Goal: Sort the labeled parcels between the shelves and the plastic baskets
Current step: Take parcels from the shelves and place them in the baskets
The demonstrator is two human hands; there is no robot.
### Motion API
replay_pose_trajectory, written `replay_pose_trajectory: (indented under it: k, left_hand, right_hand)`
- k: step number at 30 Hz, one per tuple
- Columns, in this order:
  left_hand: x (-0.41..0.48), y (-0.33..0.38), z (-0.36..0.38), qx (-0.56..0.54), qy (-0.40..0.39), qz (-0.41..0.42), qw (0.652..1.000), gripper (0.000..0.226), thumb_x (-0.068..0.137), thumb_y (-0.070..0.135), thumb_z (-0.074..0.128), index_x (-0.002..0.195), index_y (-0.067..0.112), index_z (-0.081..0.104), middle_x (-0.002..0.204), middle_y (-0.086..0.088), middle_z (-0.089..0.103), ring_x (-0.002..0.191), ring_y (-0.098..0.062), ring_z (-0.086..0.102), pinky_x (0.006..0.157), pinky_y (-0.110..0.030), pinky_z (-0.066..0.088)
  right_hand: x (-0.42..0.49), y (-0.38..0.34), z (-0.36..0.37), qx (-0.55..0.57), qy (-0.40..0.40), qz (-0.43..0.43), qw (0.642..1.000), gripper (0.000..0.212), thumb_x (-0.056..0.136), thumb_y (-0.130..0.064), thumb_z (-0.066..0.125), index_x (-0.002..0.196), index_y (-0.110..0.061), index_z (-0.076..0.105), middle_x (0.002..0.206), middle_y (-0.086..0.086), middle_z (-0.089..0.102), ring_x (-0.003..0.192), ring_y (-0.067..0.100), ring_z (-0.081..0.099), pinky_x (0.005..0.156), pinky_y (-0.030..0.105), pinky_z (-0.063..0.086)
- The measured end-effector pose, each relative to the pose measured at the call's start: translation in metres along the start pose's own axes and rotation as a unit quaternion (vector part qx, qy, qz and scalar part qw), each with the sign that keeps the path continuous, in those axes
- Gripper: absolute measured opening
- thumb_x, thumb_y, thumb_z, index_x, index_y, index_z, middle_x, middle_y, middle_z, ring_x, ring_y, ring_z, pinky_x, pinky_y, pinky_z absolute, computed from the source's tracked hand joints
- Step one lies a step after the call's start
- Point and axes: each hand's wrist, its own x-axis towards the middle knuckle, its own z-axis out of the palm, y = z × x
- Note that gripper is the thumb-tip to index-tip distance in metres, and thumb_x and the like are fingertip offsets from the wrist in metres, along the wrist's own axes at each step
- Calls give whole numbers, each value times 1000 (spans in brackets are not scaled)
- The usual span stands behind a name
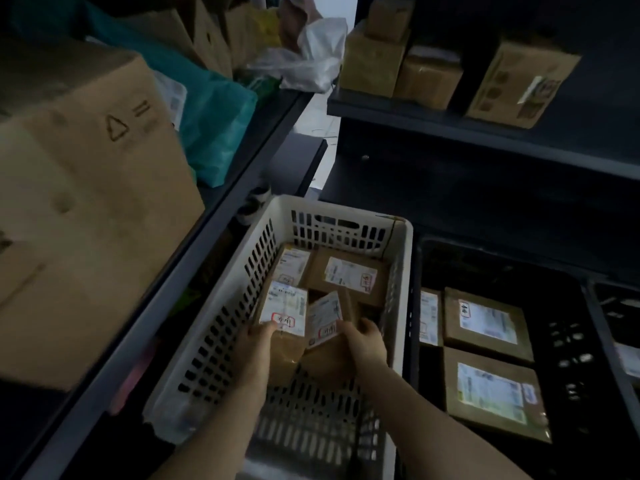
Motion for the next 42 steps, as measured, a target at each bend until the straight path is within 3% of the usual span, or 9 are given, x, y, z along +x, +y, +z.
replay_pose_trajectory:
  k: [4, 11, 14, 17, 21, 24, 30, 38, 42]
  left_hand:
    - [7, -17, 6, -32, 34, -35, 998, 33, 85, 34, 61, 115, 20, 63, 100, -11, 65, 90, -30, 61, 85, -45, 51]
    - [27, -19, -1, -76, 36, -54, 995, 32, 86, 38, 61, 111, 20, 66, 102, -10, 68, 90, -28, 64, 64, -31, 47]
    - [37, -25, 3, -66, 23, -48, 996, 39, 83, 45, 61, 115, 24, 65, 104, -9, 69, 91, -27, 65, 66, -31, 48]
    - [44, -32, 9, -72, 34, -31, 996, 38, 84, 41, 61, 117, 22, 63, 104, -9, 67, 91, -26, 63, 73, -35, 51]
    - [48, -38, 11, -79, 27, -27, 996, 37, 84, 40, 62, 116, 22, 63, 107, -10, 68, 94, -28, 64, 85, -44, 53]
    - [50, -36, 10, -90, 26, -20, 995, 31, 87, 32, 61, 115, 19, 63, 107, -11, 68, 93, -27, 64, 87, -46, 53]
    - [56, -35, 9, -83, -5, 2, 997, 29, 89, 29, 58, 115, 18, 63, 104, -9, 68, 92, -26, 64, 86, -44, 53]
    - [62, -41, -1, -92, -41, -9, 995, 30, 89, 33, 56, 116, 20, 60, 103, -7, 67, 92, -23, 63, 77, -39, 53]
    - [59, -37, 0, -101, -59, -27, 993, 23, 90, 31, 56, 111, 24, 59, 97, -4, 66, 87, -19, 62, 70, -33, 50]
  right_hand:
    - [29, -13, 3, -44, -52, -8, 998, 62, 87, -29, 68, 142, -16, 44, 127, 10, 59, 100, 27, 60, 90, 38, 51]
    - [64, -34, 20, -66, -113, 12, 991, 12, 79, -11, 73, 84, -11, 61, 109, 16, 66, 99, 36, 63, 94, 47, 52]
    - [88, -35, 17, -15, -98, -6, 995, 15, 84, -3, 66, 97, -7, 60, 110, 15, 64, 99, 35, 61, 92, 44, 52]
    - [117, -26, 21, -166, -64, -67, 982, 33, 95, 0, 48, 128, -5, 52, 124, 18, 58, 105, 34, 59, 82, 38, 54]
    - [132, -2, 35, -447, -55, -119, 885, 55, 96, -16, 50, 148, -13, 34, 156, 18, 18, 142, 37, 19, 115, 45, 22]
    - [129, 15, 38, -589, -139, -111, 788, 80, 92, -40, 59, 154, -29, 11, 160, 15, -12, 145, 44, -8, 115, 57, 13]
    - [122, 18, 52, -785, -120, -221, 567, 106, 84, -51, 65, 152, -34, -14, 159, 23, -6, 145, 45, -5, 109, 69, 12]
    - [122, 23, 69, -731, 5, -251, 634, 65, 98, -25, 46, 152, -15, 12, 149, 31, 21, 135, 48, 26, 92, 53, 48]
    - [120, 6, 63, -655, -58, -256, 709, 48, 95, -29, 55, 139, -14, 41, 142, 17, 31, 126, 38, 37, 94, 45, 47]
